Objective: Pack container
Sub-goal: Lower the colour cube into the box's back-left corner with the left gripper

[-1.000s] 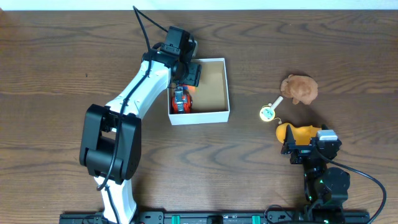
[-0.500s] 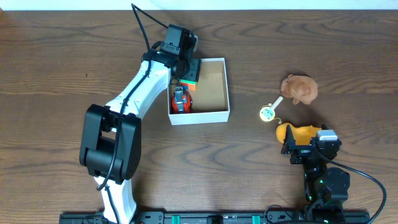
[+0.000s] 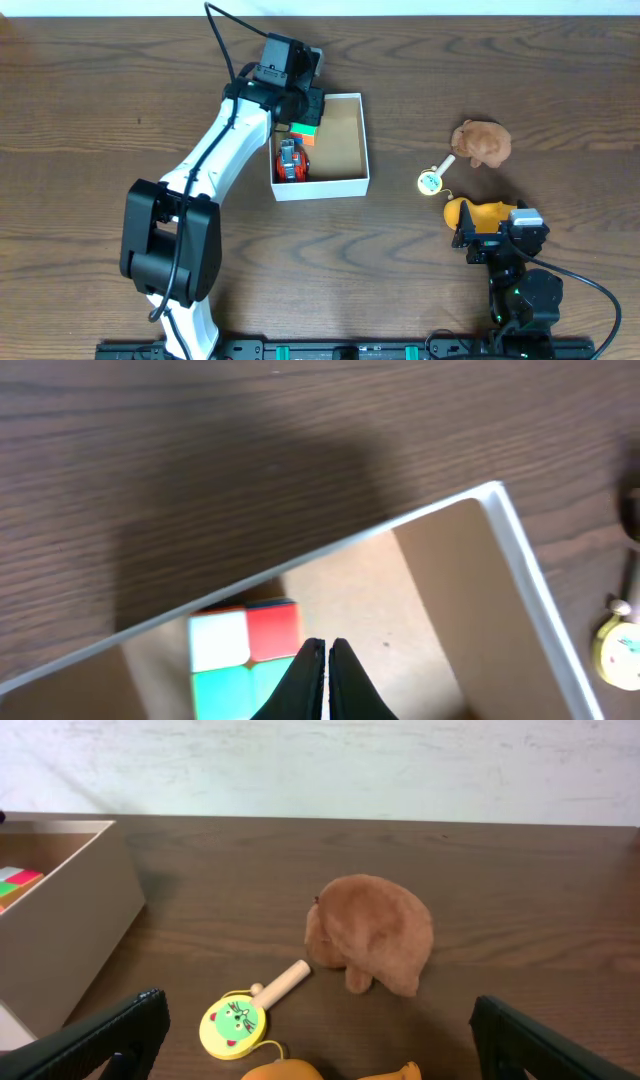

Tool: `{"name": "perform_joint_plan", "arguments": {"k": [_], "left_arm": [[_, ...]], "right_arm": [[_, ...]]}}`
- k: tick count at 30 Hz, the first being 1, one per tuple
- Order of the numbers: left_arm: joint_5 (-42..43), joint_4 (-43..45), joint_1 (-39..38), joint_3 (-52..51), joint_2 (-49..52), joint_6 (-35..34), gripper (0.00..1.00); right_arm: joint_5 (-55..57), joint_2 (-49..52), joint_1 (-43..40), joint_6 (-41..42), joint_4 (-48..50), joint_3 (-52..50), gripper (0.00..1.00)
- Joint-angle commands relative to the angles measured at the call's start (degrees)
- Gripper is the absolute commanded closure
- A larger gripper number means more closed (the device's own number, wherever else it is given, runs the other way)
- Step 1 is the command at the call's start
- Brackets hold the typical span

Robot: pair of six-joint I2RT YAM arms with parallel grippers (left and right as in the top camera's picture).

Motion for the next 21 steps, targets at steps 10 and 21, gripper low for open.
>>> {"name": "perform_joint_plan", "arguments": {"k": [10,21], "left_arm": [[1.7,-0.11,-3.34,0.39,0.52,7.13,0.94],[1.57,-0.04,-3.32,0.39,4.72,12.2,0.94]], "right_arm": [[-0.35,-0.2,-0.48,0.37,-0.22,-0.13,0.01],[-0.35,-0.2,-0.48,0.37,-0.22,-0.13,0.01]]}}
